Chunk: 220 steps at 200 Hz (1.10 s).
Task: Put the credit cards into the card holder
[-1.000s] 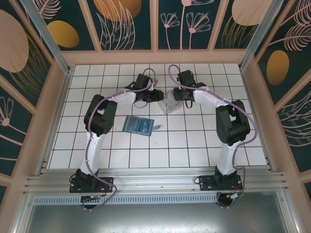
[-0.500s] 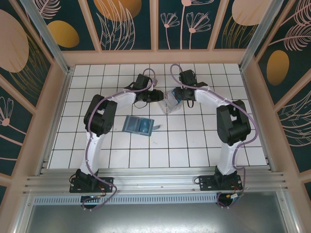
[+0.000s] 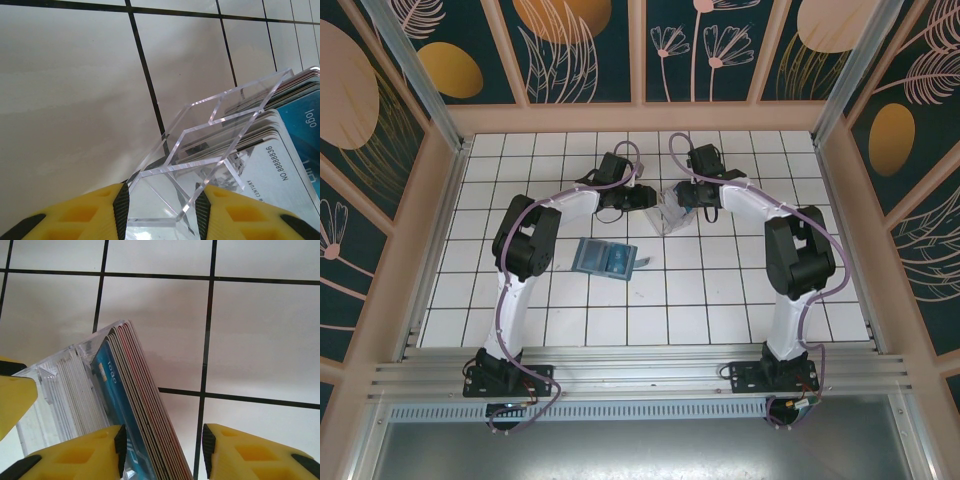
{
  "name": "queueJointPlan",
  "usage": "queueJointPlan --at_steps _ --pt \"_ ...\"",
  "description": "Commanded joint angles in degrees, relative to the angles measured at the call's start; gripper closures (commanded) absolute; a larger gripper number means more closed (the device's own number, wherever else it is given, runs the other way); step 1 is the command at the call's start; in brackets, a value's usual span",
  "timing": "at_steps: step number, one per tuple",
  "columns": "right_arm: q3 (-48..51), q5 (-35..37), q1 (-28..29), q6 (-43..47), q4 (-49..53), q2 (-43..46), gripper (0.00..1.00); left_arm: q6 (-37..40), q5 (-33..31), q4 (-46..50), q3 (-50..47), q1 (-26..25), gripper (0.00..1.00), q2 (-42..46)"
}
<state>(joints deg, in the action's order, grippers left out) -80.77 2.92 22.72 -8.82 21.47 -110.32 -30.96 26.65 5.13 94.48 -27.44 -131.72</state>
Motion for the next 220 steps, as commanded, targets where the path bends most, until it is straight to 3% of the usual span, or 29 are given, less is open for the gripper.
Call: queueJointPlan --at_steps 1,220 --pt "-1.65 -1.51 0.33 1.05 2.08 -1.65 0.51 0.02 -0.54 6.39 -1.75 -0.23 0.58 -1.17" --pt "-2.46 1.83 -1.35 0.53 2.95 2.35 0.49 -0.05 -0.47 5.95 -2.81 -0.19 0.58 -1.15"
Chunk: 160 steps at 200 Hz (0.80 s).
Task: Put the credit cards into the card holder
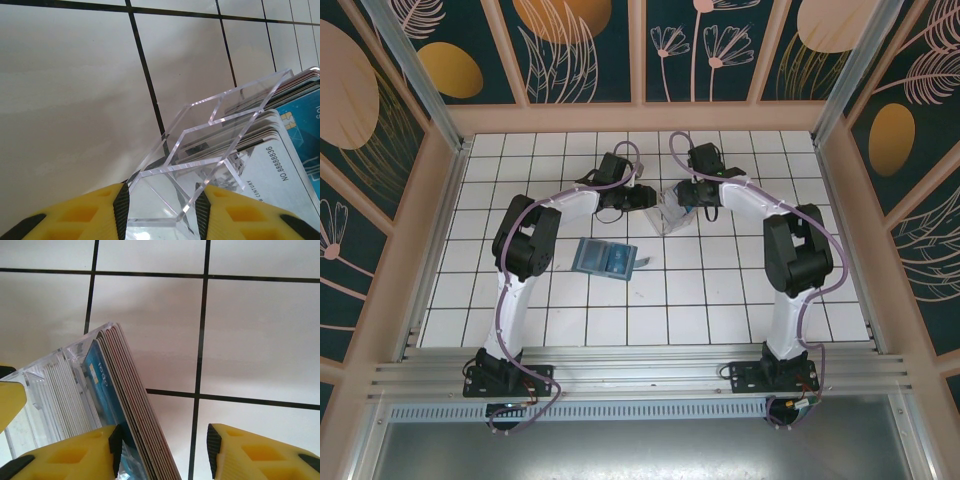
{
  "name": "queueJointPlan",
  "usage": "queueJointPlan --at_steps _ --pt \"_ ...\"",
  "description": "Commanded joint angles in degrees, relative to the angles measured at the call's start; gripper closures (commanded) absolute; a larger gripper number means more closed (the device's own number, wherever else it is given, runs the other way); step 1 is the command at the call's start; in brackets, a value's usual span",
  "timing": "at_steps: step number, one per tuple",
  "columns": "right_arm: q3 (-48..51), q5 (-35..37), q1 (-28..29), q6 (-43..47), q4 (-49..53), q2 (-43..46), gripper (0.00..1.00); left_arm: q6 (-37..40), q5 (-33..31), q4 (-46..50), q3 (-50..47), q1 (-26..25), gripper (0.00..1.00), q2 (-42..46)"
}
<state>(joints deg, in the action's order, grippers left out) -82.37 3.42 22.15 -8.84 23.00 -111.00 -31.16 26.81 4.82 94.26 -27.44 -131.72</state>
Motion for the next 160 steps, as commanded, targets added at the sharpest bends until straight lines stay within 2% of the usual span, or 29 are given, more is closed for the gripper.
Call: queueJointPlan --at_steps 1,47,98,160 --pt "-0.86 1.33 -0.79 0.57 1.42 3.05 0.49 0.14 -0.62 6.26 -2.59 -0.18 0.58 -1.16" --pt "-0.31 -0.57 -0.93 0.78 1.17 2.70 0.53 0.12 -0.66 6.25 -2.37 -0.18 0.58 -1.12" --pt "-0.53 -4.07 -0.26 1.96 1.49 1.05 0.49 0.05 -0.64 6.25 -2.59 -0.24 0.58 -1.26" --pt "-1.52 -1.06 0.03 2.20 2.72 -2.49 0.48 0.04 -0.62 6.34 -2.50 -0.23 0.58 -1.16"
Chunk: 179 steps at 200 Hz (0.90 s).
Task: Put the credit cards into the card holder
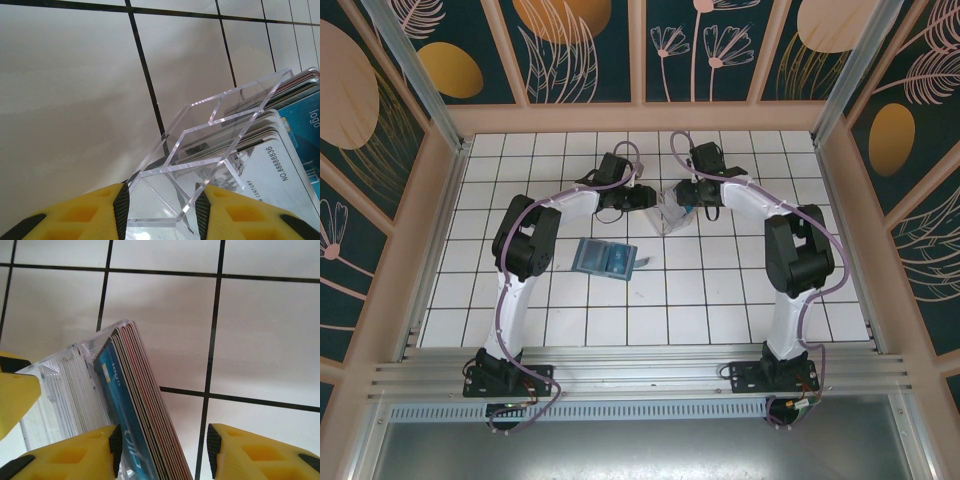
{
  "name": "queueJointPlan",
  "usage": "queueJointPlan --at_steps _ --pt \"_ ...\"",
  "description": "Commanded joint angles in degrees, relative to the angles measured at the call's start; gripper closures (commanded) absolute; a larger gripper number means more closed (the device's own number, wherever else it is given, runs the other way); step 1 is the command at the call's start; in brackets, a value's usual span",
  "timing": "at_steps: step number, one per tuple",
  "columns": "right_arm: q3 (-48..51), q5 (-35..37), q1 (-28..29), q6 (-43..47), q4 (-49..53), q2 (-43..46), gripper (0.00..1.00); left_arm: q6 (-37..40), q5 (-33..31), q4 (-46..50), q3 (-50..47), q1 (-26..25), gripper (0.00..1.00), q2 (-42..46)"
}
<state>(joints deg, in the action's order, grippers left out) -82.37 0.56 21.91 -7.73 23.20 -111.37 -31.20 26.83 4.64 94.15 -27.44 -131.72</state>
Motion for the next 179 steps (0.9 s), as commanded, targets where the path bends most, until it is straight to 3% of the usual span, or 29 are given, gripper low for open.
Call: queueJointPlan --at_steps 1,138,179 --pt "-1.50 1.85 0.26 1.02 2.49 -2.11 0.48 0.09 -0.64 6.52 -2.39 -0.19 0.58 -1.16" --pt "-1.46 4.31 -1.44 0.26 2.83 3.24 0.49 -0.02 -0.56 6.25 -2.66 -0.20 0.58 -1.17" --pt "-0.85 2.26 -1.49 0.43 2.31 3.09 0.56 0.07 -0.64 6.43 -2.54 -0.17 0.58 -1.26"
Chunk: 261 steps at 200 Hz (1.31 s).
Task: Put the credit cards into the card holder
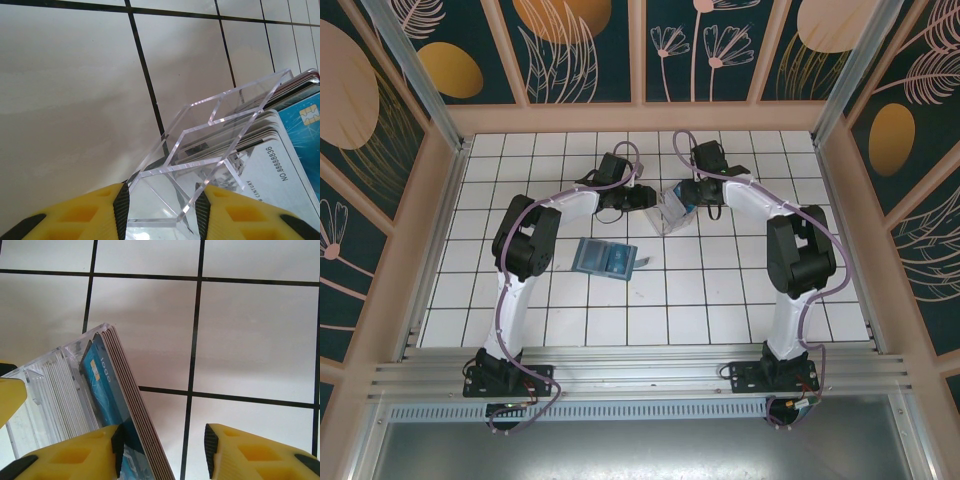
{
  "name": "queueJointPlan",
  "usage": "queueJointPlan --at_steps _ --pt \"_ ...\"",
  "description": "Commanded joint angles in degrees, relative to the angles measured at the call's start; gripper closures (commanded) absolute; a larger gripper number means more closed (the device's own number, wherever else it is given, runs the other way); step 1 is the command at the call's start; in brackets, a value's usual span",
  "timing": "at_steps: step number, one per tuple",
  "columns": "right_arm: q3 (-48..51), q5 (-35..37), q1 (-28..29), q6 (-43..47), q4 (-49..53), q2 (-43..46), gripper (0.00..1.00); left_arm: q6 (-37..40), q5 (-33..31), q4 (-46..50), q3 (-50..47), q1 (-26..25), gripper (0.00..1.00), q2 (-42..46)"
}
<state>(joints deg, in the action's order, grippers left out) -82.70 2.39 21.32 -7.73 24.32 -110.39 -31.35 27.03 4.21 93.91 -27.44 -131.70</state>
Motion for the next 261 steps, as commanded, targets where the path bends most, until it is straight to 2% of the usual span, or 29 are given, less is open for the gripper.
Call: queueJointPlan --at_steps 1,26,43,98,143,180,212,261 --pt "-0.49 0.33 -0.87 0.43 1.18 2.06 0.57 0.23 -0.84 6.87 -2.31 -0.21 0.58 -1.28" --pt "-0.10 -0.24 -0.93 0.48 0.58 2.64 0.70 0.18 -0.91 6.87 -2.32 -0.24 0.58 -1.28" --pt "-0.57 -0.16 -0.91 0.78 1.03 2.86 0.72 0.15 -0.84 6.87 -2.19 -0.17 0.58 -1.37" --pt "-2.18 -0.32 -0.93 2.25 2.66 3.58 0.86 -0.02 -0.66 6.95 -1.80 -0.23 0.58 -1.54" --pt "-2.27 -1.25 -0.89 2.89 3.46 5.24 0.91 -0.02 -0.61 6.71 -2.63 -0.24 0.58 -1.41" --pt "-1.49 -7.71 -0.88 2.21 3.05 6.87 0.97 -0.11 -0.54 6.54 -3.16 -0.24 0.58 -1.03" --pt "0.95 -12.67 -0.94 0.33 1.25 10.88 0.98 -0.51 -0.79 5.63 -5.51 -0.18 0.58 0.50" --pt "9.36 -17.98 -0.81 -4.84 -3.22 19.49 0.97 -3.71 -0.43 0.16 -14.09 -0.24 0.58 6.35"
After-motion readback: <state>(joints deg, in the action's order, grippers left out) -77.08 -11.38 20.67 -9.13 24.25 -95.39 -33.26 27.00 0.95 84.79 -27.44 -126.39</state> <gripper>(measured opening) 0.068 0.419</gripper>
